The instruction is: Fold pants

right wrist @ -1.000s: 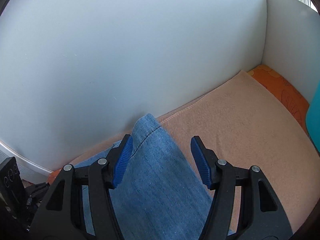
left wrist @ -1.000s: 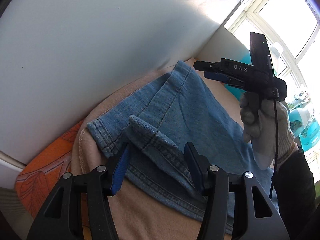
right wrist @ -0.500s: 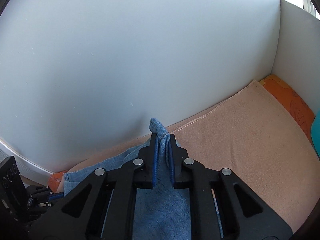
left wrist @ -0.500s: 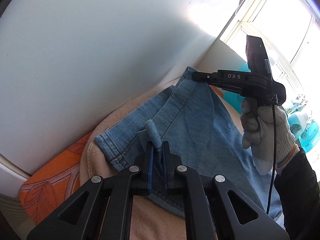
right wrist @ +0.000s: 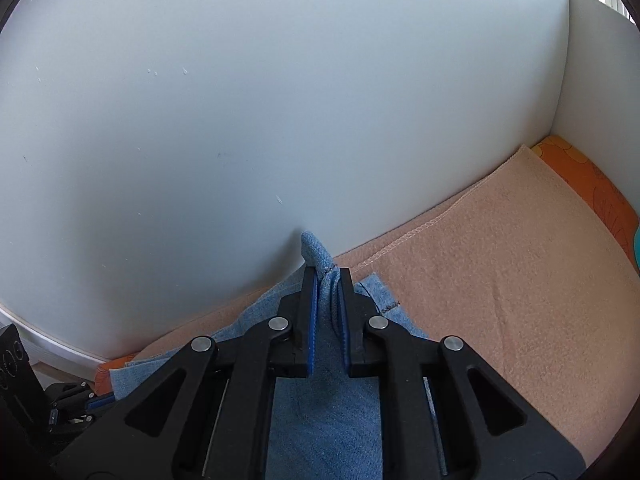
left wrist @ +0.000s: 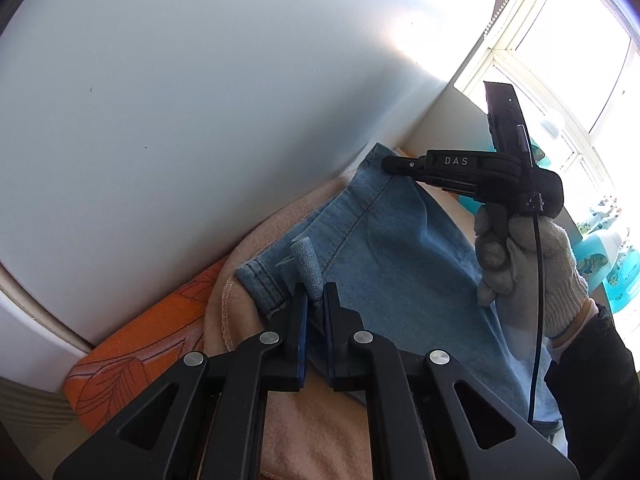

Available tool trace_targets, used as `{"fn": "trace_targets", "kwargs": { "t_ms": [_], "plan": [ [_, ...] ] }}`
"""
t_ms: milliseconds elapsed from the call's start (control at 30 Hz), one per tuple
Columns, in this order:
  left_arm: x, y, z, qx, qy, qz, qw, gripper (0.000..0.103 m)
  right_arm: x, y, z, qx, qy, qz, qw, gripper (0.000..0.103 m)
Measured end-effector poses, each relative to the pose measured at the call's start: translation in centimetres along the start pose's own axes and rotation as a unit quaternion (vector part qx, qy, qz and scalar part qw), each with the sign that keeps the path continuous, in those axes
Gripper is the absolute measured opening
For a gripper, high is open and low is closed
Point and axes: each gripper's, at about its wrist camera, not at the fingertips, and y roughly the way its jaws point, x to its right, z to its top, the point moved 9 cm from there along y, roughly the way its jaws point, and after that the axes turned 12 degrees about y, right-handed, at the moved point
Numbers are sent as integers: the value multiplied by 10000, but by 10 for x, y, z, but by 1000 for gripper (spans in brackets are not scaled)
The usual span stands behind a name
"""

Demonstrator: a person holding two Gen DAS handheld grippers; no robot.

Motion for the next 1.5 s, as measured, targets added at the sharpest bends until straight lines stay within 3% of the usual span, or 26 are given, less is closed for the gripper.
{"fn": "trace_targets", "kwargs": {
  "t_ms": [33,100,233,467,633,667,733,900,1067,1200,1367,1433,1500],
  "plan": [
    [0,1,-1,-46,38,15,10000,6,2,-6,-1,32,81,4,10000,27],
    [1,4,-2,-91,88,29,9999,6,9,-30,-4,235,180,-26,9996,38],
    [4,5,-1,-154,193,66,9997,7,18,-85,-9,604,468,-13,9971,38],
    [10,-3,2,-212,200,29,9996,13,54,-186,-41,1198,756,-424,9890,45],
    [24,-32,11,99,588,159,9981,15,106,-243,-61,1549,1109,-839,9781,47],
    [31,-36,13,149,671,93,9976,18,113,-260,-71,1609,1193,-926,9754,47],
    [50,-47,15,221,901,-139,9956,33,129,-292,-91,1716,1336,-1119,9696,47],
    [115,-53,14,83,1524,-847,9847,34,173,-372,-145,1986,1768,-1647,9498,47],
    [182,-46,-1,-139,2119,-1470,9661,40,211,-423,-190,2116,2165,-2080,9301,47],
    [237,-46,-16,-347,2559,-2018,9448,40,234,-456,-224,2219,2462,-2328,9143,47],
    [312,-51,-50,-664,3385,-2657,9002,40,270,-494,-265,2238,2965,-2609,8910,49],
    [336,-51,-65,-775,3666,-2824,8831,40,288,-511,-281,2270,3235,-2715,8776,57],
    [357,-49,-81,-916,3880,-3007,8664,40,305,-529,-296,2329,3500,-2786,8635,57]
  ]
}}
